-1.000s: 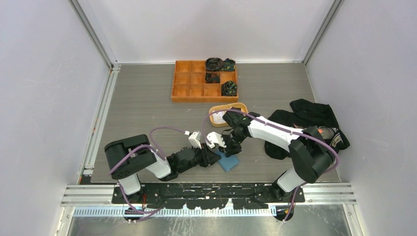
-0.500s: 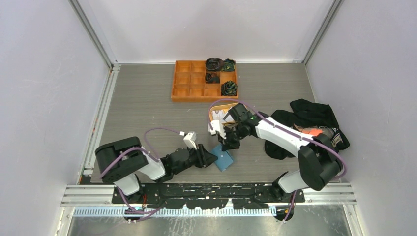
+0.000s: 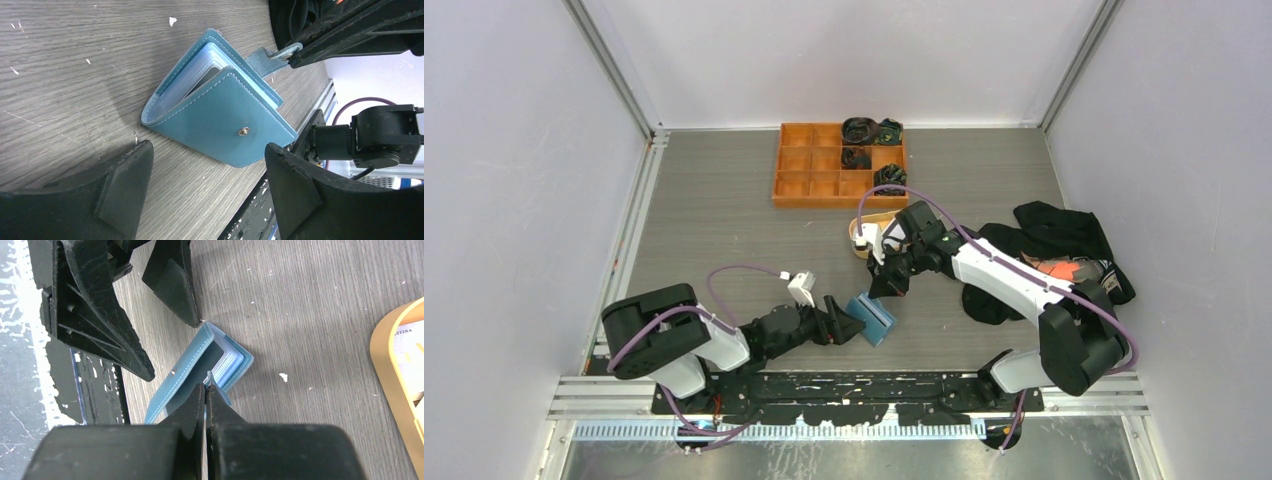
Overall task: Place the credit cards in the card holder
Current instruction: Open the card holder at the center of the board.
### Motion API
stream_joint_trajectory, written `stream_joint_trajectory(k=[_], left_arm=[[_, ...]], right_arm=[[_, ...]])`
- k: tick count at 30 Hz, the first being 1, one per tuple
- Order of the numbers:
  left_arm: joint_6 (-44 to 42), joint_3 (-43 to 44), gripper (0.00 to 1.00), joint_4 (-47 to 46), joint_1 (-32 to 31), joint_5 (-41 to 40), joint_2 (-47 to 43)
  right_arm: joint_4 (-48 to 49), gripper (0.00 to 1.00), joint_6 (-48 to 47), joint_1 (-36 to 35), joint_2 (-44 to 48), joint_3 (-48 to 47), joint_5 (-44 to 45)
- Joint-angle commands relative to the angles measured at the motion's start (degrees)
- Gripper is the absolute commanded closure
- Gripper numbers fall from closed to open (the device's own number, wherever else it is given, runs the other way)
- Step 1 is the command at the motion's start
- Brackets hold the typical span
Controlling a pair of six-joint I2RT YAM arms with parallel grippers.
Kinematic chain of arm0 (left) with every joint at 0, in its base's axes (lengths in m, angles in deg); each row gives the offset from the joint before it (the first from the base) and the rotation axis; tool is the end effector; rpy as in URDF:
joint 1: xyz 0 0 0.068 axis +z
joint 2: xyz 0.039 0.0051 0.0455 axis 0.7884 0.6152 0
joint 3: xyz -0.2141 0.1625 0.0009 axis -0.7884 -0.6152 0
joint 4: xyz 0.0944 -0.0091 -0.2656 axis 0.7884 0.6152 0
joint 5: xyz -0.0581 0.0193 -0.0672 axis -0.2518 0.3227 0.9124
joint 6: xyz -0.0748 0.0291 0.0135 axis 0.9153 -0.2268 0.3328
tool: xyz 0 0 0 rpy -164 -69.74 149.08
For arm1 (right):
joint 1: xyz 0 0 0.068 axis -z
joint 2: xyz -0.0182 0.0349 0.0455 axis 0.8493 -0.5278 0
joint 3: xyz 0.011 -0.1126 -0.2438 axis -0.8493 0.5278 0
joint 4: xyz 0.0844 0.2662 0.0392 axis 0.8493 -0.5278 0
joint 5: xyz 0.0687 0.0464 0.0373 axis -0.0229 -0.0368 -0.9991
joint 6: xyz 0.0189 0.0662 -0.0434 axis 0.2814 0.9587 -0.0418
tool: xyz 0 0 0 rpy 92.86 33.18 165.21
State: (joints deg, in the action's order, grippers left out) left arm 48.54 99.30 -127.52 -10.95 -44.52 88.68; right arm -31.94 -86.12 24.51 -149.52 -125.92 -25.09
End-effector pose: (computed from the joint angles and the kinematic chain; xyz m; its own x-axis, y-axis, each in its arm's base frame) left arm 0.1300 -0.2310 0.0805 -0.7591 -0.3427 -0.5535 0.3221 0.5412 -0.7768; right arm 0.2285 0.2073 0.1886 -0.2580 -0.6277 -0.7345 -0.9658 0.1475 0.2132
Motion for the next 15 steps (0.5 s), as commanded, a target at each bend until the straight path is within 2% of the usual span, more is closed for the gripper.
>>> stream_joint_trajectory(k=[1, 5, 7, 10, 15], left_arm=[[2.28, -1.6, 0.16, -4.22, 0.13, -2.42, -1.27], [3.95, -2.74, 0.14, -4.28, -0.12, -4.89, -3.33], [6.43, -1.98, 0.14, -0.27, -0.28, -6.29, -5.17], [9.24, 1.06, 0.11, 11.6, -0.72, -8.36, -9.44], [12.43, 8.2, 0.08, 40.99, -3.72, -17.25, -20.06]], right_arm=[[3.61, 0.99, 3.16, 0.38, 2.37, -0.84, -0.72], [3.65, 0.99, 3.41, 0.41, 2.21, -0.92, -0.29], [3.77, 0.99, 3.54, 0.46, 2.15, -0.92, 0.0], [4.0, 0.99, 3.71, 0.45, 2.14, -0.84, 0.51], [4.22, 0.99, 3.86, 0.42, 1.79, -0.91, 1.09]])
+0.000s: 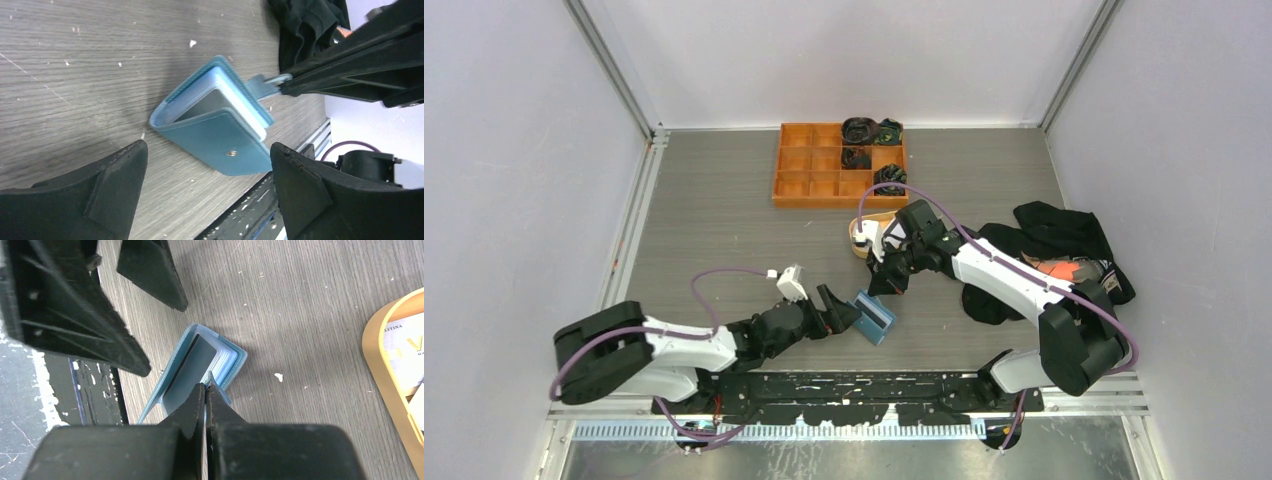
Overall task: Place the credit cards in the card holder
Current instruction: Open the card holder at the center of the board.
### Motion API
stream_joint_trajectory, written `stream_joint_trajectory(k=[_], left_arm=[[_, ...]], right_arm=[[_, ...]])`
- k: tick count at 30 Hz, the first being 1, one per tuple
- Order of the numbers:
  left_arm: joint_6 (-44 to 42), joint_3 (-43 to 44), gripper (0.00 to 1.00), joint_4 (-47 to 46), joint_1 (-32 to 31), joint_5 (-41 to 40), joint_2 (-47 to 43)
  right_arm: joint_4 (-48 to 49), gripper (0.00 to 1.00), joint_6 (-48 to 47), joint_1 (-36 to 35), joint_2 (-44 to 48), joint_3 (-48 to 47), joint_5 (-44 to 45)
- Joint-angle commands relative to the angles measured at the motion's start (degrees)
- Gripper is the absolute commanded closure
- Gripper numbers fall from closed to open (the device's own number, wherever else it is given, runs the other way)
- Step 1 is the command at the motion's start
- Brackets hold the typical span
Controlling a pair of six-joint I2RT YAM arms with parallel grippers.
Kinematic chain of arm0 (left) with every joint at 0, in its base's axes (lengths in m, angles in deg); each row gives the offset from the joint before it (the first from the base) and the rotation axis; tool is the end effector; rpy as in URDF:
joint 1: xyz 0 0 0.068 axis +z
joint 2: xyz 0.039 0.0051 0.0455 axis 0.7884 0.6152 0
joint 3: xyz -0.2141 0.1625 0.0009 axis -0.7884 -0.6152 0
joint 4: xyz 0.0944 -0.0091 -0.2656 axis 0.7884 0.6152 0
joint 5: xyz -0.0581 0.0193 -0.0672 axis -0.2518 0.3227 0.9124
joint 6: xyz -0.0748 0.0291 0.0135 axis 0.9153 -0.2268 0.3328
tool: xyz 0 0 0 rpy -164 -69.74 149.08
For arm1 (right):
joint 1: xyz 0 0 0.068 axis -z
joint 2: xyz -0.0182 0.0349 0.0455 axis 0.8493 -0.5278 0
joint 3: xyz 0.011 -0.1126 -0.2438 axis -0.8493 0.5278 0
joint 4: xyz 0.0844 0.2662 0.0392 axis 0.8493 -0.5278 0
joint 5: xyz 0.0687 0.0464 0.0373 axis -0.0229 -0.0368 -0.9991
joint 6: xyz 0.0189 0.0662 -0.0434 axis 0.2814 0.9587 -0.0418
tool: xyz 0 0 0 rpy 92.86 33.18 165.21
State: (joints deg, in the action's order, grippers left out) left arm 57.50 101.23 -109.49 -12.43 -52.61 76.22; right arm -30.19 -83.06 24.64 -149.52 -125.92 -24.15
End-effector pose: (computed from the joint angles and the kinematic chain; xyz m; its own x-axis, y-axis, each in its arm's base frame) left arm 0.1316 -0.2276 0.1014 -0.7456 -0.4709 -0.4716 0.1556 0.5651 -0.8102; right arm 0.2326 0.2081 0.1900 -0.2919 -0.6116 -0.7353 -0.9564 0.1902 0.2215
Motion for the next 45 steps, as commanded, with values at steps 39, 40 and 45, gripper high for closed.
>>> stream_joint_trajectory(k=[39, 40, 45], left_arm=[[2.41, 19.46, 0.49, 37.89, -3.75, -9.0, -2.06], [2.1, 19.48, 0.55, 38.24, -3.77, -8.87, -2.01], [-1.04, 19.88, 0.69, 43.13, -3.69, -10.54, -3.44]], right_arm=[[2.15, 0.99, 0.21, 0.36, 1.3, -1.01, 1.83], [2.1, 0.99, 0.13, 0.42, 1.28, -1.09, 2.23], [1.45, 0.99, -0.04, 2.1, 2.21, -1.44, 3.18]])
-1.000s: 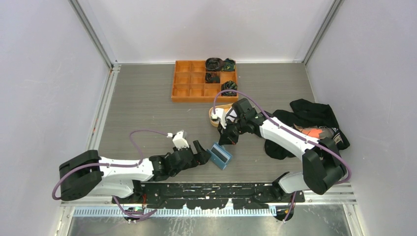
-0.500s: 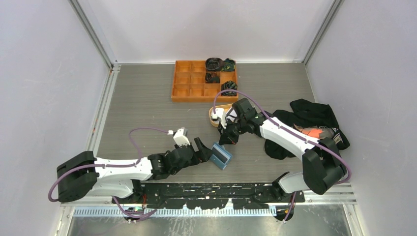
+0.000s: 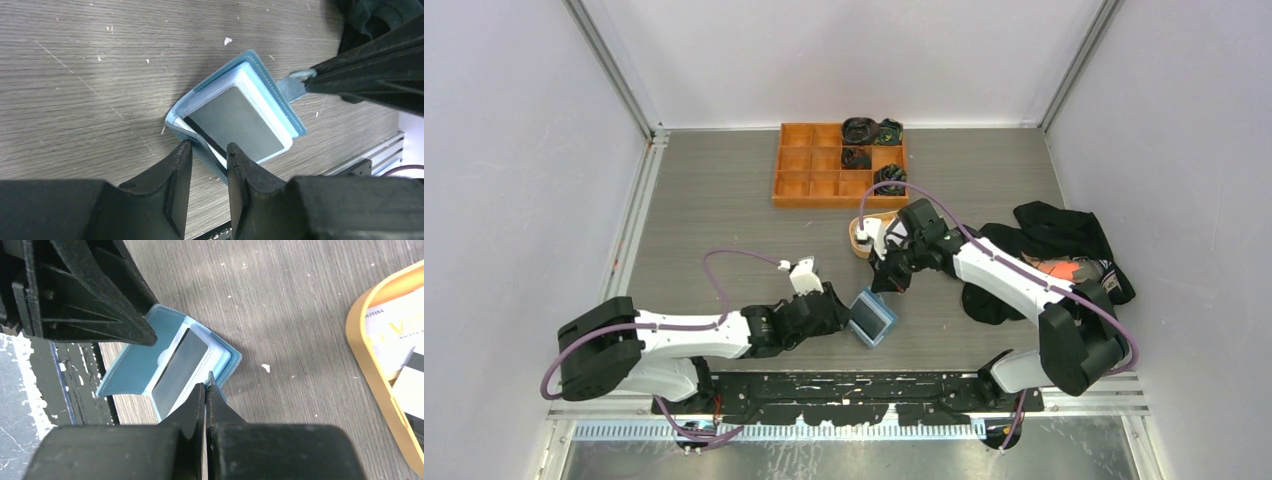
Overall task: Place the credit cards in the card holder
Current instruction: Open the card holder at the center of the board.
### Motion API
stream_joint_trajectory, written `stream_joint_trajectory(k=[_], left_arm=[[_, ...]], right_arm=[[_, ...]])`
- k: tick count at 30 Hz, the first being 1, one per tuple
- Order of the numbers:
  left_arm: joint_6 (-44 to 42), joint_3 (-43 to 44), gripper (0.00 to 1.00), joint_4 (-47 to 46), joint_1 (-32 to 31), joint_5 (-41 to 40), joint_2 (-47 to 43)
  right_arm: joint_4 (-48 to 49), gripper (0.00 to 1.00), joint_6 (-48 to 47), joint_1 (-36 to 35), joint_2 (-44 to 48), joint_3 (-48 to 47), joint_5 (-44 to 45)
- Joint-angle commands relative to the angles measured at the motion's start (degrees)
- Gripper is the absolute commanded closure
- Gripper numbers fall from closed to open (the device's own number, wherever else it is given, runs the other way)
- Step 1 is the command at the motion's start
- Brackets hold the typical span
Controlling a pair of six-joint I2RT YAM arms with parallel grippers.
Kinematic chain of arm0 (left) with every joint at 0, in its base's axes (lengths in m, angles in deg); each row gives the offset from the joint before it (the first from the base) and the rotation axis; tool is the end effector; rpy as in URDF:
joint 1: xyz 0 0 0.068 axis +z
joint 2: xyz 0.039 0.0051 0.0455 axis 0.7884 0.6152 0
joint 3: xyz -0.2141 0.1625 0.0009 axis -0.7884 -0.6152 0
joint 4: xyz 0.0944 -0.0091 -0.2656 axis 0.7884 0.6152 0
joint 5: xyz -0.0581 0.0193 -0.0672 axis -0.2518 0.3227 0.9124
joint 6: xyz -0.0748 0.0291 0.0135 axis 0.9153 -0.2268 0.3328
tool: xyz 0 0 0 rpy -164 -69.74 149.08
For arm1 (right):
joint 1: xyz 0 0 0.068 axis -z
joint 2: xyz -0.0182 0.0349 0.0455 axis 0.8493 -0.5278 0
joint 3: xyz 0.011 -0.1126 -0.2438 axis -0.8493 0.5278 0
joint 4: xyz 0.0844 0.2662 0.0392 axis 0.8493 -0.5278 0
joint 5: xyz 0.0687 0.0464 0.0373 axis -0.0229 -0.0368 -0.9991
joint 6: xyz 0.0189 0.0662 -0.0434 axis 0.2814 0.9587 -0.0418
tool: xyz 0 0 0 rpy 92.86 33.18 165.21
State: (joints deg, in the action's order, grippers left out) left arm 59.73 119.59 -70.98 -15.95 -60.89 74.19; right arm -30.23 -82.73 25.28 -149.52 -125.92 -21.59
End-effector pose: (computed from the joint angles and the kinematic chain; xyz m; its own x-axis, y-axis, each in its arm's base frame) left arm 0.1371 -0.2588 0.1361 -0.7522 -0.3847 -0.5350 0.0395 0.7842 -0.6193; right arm 0.2371 0.2039 0.1884 -0.3053 -0.6226 -0.7206 -0.9512 0.2347 0.2002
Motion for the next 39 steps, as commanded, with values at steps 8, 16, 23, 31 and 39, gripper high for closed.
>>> stream_joint_trajectory(k=[8, 16, 23, 31, 39], left_arm=[[-15.07, -2.29, 0.75, 0.24, 2.48, -0.43, -3.29], [-28.18, -2.8, 0.91, -8.37, 9.22, 9.62, -1.14], [-32.79, 0.07, 1.0, -9.6, 13.0, 15.2, 4.29], [-33.66, 2.27, 1.0, -10.55, 14.06, 20.11, 6.84], [-31.67, 0.7, 0.84, -9.85, 14.29, 19.09, 1.27]], right_arm=[[-2.3, 0.98, -3.95, 5.57, 3.01, -0.78, 1.06], [-5.9, 0.83, -7.38, 5.75, -0.03, -0.16, 8.03], [-8.31, 0.65, -3.91, 7.25, -3.04, -2.65, 19.69], [-6.01, 0.34, -6.84, 10.81, 14.75, -1.09, 2.72], [-16.19, 0.08, -19.08, 9.85, 15.6, -4.13, -26.78]])
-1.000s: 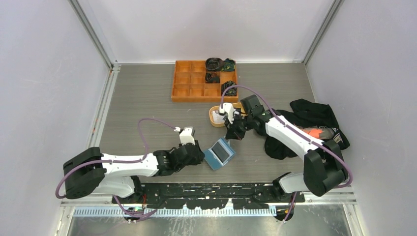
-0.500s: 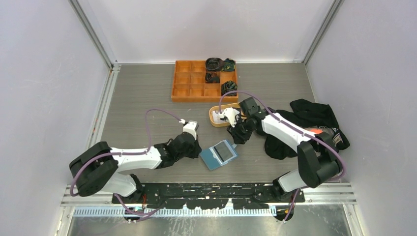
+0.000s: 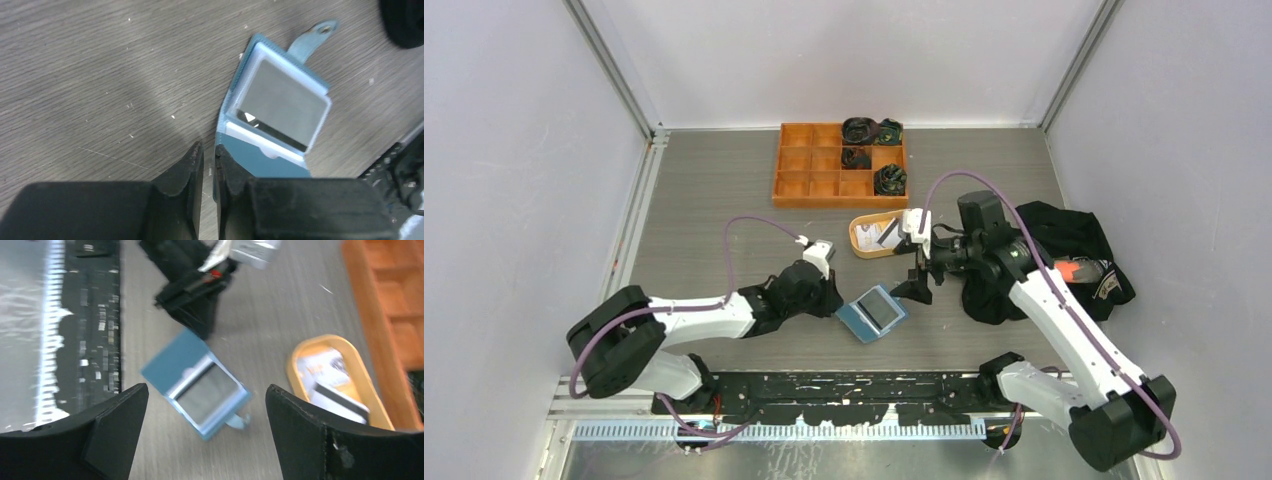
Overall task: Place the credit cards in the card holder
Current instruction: Open the card holder at the center of the board.
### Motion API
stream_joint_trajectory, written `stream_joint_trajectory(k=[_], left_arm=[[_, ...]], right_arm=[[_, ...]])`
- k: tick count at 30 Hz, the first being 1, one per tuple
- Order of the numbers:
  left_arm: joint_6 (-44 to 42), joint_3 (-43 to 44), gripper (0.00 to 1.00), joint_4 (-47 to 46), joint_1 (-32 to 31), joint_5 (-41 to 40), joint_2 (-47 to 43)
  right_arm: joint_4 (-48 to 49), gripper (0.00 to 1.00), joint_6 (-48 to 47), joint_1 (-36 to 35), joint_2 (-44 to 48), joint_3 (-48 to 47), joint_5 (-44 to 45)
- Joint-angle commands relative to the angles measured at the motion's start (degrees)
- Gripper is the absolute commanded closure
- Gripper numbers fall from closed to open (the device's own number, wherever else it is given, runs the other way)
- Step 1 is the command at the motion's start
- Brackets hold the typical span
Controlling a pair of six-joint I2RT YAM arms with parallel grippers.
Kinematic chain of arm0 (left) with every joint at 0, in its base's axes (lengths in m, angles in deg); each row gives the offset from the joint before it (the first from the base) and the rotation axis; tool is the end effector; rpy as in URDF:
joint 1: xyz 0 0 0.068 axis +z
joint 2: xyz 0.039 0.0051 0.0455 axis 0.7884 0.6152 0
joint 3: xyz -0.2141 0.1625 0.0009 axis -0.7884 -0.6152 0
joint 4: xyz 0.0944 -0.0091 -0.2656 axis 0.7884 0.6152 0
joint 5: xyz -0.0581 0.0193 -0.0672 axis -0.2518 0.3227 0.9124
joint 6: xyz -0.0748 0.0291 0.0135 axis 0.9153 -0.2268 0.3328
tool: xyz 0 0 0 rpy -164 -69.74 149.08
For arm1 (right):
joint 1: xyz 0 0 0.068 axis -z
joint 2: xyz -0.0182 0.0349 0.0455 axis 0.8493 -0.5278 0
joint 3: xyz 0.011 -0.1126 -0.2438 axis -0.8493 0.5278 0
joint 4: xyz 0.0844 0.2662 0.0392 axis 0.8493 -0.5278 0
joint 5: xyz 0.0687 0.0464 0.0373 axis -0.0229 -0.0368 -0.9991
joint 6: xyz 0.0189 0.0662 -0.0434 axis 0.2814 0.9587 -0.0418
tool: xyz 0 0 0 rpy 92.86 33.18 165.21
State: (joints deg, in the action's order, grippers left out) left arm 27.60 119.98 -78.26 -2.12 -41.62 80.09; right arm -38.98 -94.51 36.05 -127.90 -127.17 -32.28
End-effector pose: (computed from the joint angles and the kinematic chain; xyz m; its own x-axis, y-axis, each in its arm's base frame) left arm 0.1879 -0.2474 0.1194 -0.7378 0.0130 -0.6749 0.3969 0.8171 -0.4182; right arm 0.2063 0.1403 0.2884 -0.0152 -0.4566 -0.8895 -0.9830 0.1696 -0.0702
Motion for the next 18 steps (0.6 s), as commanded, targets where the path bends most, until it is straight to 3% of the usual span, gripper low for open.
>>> stream_joint_trajectory(k=[1, 2, 7, 15, 18], left_arm=[[0.77, -0.08, 0.81, -2.47, 0.55, -0.34, -5.76], [1.09, -0.63, 0.77, -2.51, 0.56, -0.54, -7.03], [2.23, -3.59, 0.56, -1.19, 0.53, -2.51, -16.84], [6.49, -9.73, 0.02, -2.27, 0.8, -1.74, -36.11], [10.52, -12.35, 0.0, -7.88, 0.78, -0.35, -39.34]], right_arm=[[-10.97, 0.08, -10.88, -1.28, -7.01, -3.45, -15.52], [-13.94, 0.08, -14.63, -1.46, -7.61, -3.56, -13.88], [-11.53, 0.1, -11.67, -1.42, -9.81, -1.55, -7.37], [-9.85, 0.12, -7.34, -1.38, -11.7, -3.09, 1.84], [-9.64, 0.12, -6.04, -1.45, -11.2, -3.57, 3.73]])
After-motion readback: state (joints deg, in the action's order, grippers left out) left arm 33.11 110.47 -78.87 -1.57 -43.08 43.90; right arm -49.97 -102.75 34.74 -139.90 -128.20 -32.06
